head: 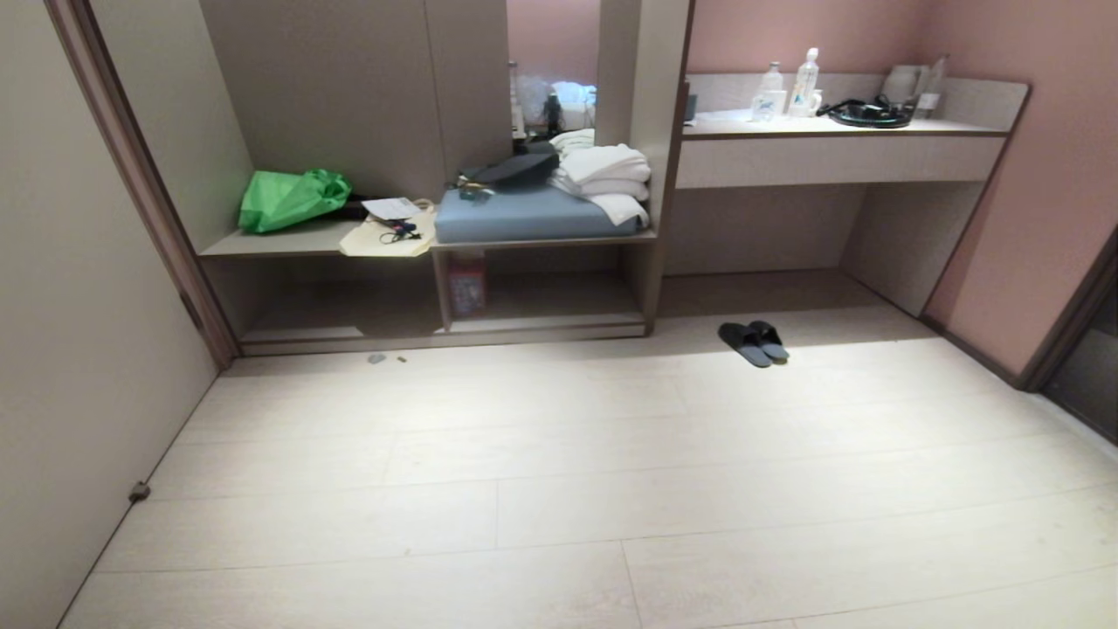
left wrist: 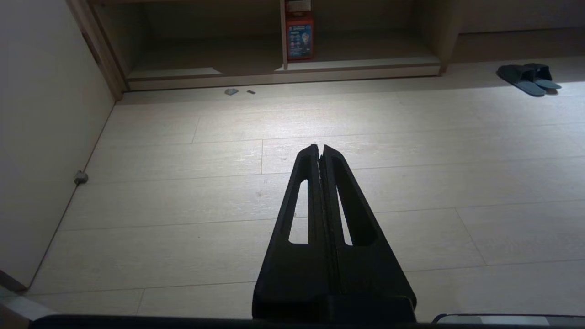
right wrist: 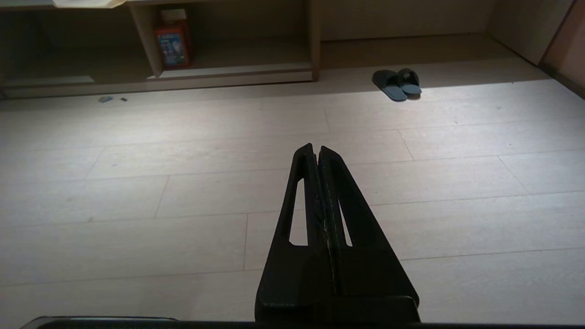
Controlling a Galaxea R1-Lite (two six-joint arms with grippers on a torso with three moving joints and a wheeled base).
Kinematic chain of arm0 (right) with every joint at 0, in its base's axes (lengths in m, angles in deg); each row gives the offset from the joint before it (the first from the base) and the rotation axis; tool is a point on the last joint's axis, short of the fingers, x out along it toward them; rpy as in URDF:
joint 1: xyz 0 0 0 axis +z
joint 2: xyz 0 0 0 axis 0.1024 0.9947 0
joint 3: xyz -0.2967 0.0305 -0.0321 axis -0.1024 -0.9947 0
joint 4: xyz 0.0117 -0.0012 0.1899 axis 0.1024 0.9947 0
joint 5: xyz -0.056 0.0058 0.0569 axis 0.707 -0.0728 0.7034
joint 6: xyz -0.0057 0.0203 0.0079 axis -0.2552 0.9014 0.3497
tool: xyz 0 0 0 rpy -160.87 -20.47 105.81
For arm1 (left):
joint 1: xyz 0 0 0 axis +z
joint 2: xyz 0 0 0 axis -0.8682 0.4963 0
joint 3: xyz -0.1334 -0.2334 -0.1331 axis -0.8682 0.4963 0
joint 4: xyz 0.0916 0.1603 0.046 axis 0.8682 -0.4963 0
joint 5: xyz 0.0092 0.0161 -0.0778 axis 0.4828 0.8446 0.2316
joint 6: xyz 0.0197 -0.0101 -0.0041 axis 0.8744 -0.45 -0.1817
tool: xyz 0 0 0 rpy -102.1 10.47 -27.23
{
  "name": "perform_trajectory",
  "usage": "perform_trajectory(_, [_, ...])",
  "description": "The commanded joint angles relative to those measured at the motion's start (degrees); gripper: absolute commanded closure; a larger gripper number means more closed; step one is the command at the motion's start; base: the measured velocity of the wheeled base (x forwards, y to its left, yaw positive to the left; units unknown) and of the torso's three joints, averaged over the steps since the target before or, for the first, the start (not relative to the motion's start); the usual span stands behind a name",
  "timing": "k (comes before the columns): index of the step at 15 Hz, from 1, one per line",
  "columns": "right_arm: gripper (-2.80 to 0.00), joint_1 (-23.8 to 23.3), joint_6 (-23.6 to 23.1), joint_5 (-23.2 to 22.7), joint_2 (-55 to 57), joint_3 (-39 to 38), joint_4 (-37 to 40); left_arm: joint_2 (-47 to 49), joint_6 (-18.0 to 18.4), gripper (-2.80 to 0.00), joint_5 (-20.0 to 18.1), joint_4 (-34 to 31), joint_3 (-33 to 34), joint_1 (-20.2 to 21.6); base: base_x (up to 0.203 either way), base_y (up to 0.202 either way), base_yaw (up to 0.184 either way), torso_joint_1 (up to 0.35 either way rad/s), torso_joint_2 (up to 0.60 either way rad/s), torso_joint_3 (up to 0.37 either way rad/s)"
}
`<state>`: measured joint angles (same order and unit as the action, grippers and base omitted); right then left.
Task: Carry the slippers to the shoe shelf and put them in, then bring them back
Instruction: Pick up the slippers on the floor
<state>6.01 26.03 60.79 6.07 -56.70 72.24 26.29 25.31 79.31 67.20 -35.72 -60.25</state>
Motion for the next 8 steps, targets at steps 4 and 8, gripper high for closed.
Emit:
perform_trajectory(4, [0.00,0.04,0.04,0.08,0.07,0.02,-0.02,0.05,-0.20,0.00,0.10,0.02,0.00,0.00,0.000,0.000,0.000,0.000,0.00,0.000])
perform_trajectory(8, [0.00,0.04,0.04,0.08,0.07,0.02,-0.02,0.05,-0.29,0.00,0.01,0.02,0.00,0.00,0.000,0.000,0.000,0.000,0.00,0.000])
